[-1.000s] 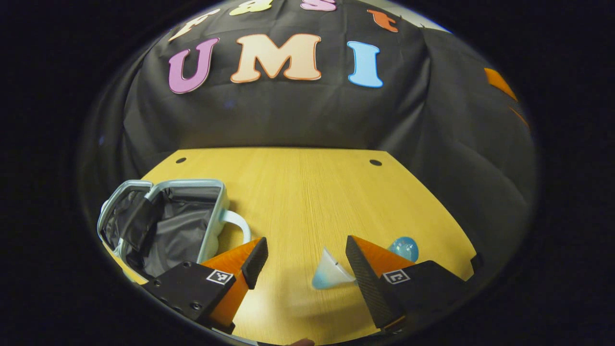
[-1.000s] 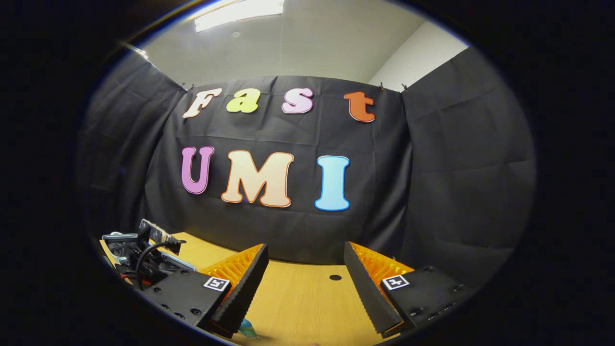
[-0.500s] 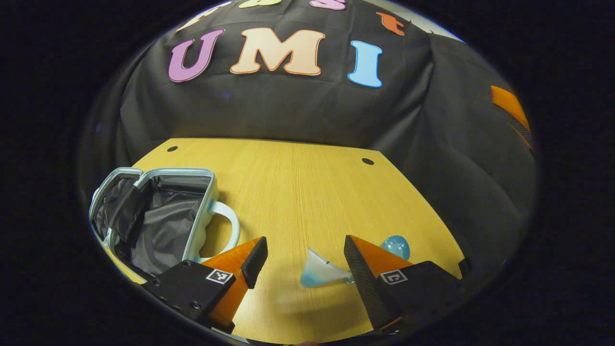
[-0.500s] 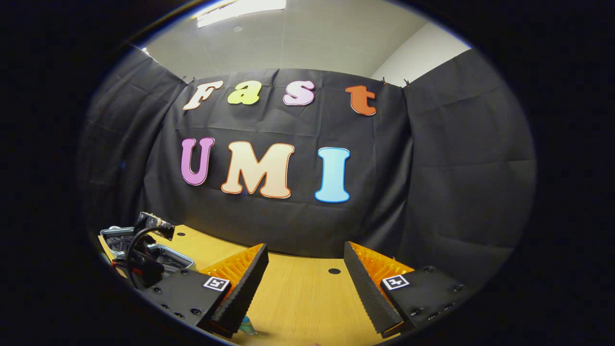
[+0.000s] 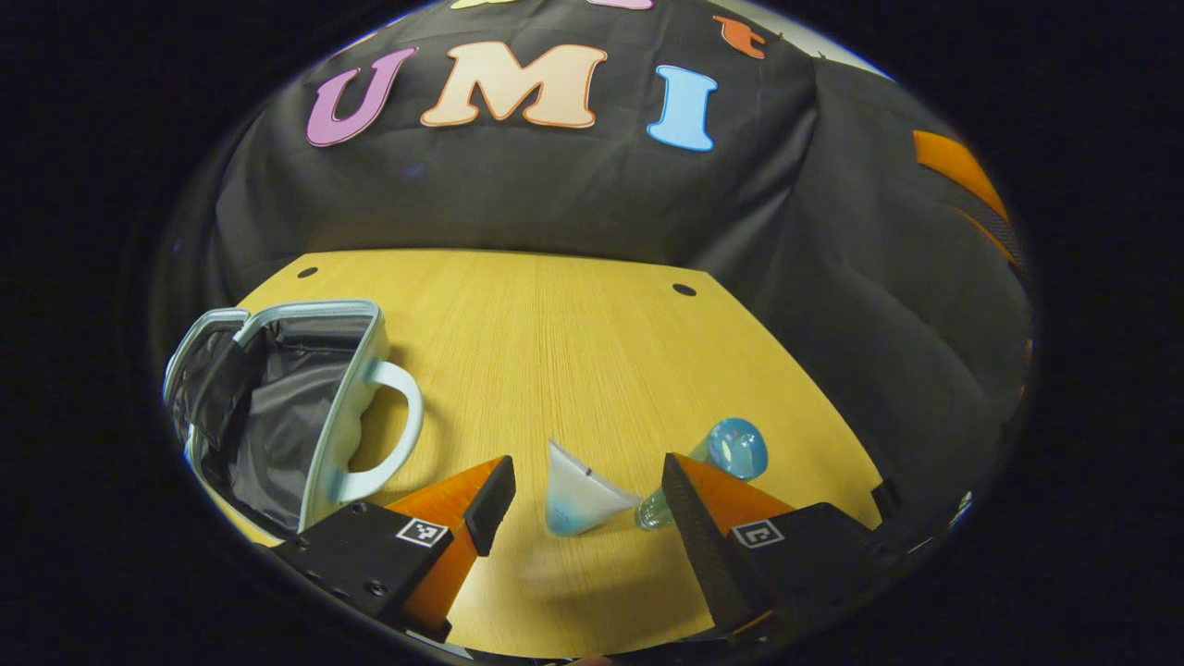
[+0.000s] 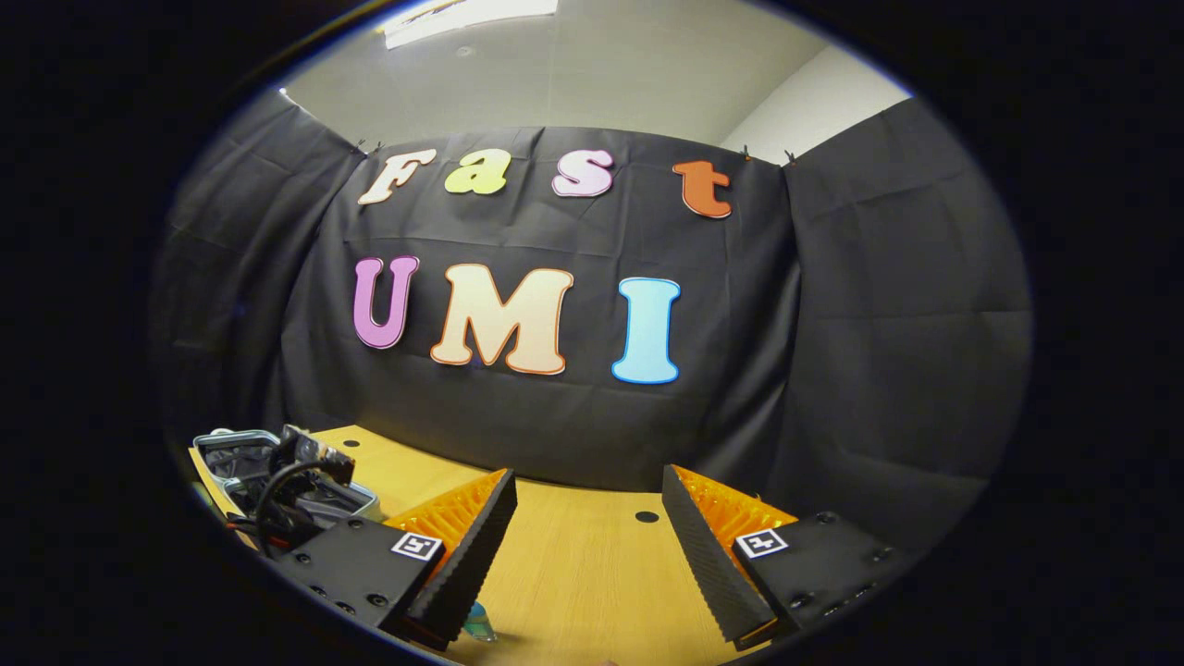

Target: First open the suitcase, pack the skin care products into it, and then close the suitcase.

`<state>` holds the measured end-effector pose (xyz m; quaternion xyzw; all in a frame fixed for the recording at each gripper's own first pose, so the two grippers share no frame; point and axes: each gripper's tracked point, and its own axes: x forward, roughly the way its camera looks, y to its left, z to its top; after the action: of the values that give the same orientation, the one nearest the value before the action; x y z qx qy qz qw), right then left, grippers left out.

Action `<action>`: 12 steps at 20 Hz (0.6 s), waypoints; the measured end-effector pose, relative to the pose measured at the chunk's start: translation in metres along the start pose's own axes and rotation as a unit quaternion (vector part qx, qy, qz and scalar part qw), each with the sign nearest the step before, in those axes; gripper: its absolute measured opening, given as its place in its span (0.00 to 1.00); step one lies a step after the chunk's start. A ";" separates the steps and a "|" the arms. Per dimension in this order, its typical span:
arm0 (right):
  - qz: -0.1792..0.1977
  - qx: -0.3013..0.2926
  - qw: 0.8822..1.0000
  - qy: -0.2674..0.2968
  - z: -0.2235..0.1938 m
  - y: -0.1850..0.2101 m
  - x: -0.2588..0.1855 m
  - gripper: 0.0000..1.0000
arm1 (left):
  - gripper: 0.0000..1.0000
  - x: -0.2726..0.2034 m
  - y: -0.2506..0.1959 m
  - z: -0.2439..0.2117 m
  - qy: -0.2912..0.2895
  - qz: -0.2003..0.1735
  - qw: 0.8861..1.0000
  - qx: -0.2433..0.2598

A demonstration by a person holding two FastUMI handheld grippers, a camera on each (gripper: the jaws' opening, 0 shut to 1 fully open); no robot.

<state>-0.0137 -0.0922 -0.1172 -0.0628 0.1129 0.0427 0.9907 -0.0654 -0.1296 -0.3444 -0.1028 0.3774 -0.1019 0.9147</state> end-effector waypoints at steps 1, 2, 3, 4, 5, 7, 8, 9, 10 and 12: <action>0.000 -0.001 1.000 0.002 -0.002 0.000 0.000 0.99 | 0.95 0.004 0.001 -0.005 0.006 0.001 1.000 0.000; 0.000 -0.003 1.000 0.005 -0.004 0.001 -0.001 0.99 | 0.95 0.009 0.003 -0.011 0.010 0.001 1.000 -0.001; 0.001 -0.005 1.000 0.009 -0.006 0.001 -0.002 0.99 | 0.94 0.012 0.005 -0.015 0.014 0.002 1.000 -0.001; 0.003 -0.008 1.000 0.012 -0.009 0.003 -0.004 0.99 | 0.94 0.016 0.007 -0.019 0.017 0.001 1.000 -0.002; 0.004 -0.011 1.000 0.014 -0.012 0.005 -0.005 0.99 | 0.93 0.020 0.009 -0.023 0.019 0.002 1.000 -0.004; 0.010 -0.013 1.000 0.019 -0.018 0.010 -0.008 0.99 | 0.82 0.028 0.015 -0.028 0.023 0.009 1.000 -0.001; 0.016 -0.010 1.000 0.022 -0.021 0.015 -0.009 0.99 | 0.80 0.033 0.020 -0.029 0.024 0.015 1.000 0.004; 0.023 -0.009 0.999 0.026 -0.026 0.021 -0.011 0.99 | 0.63 0.034 0.024 -0.029 0.019 0.019 1.000 0.007; 0.027 -0.009 0.999 0.029 -0.030 0.024 -0.013 0.99 | 0.52 0.034 0.031 -0.026 0.014 0.027 0.999 0.010; 0.038 -0.003 0.999 0.030 -0.037 0.032 -0.015 0.99 | 0.29 0.036 0.027 -0.026 0.020 0.001 1.000 -0.001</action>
<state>-0.0396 -0.0670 -0.1527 -0.0623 0.1444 0.0789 0.9844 -0.0557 -0.1160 -0.3937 -0.1014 0.3958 -0.1026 0.9069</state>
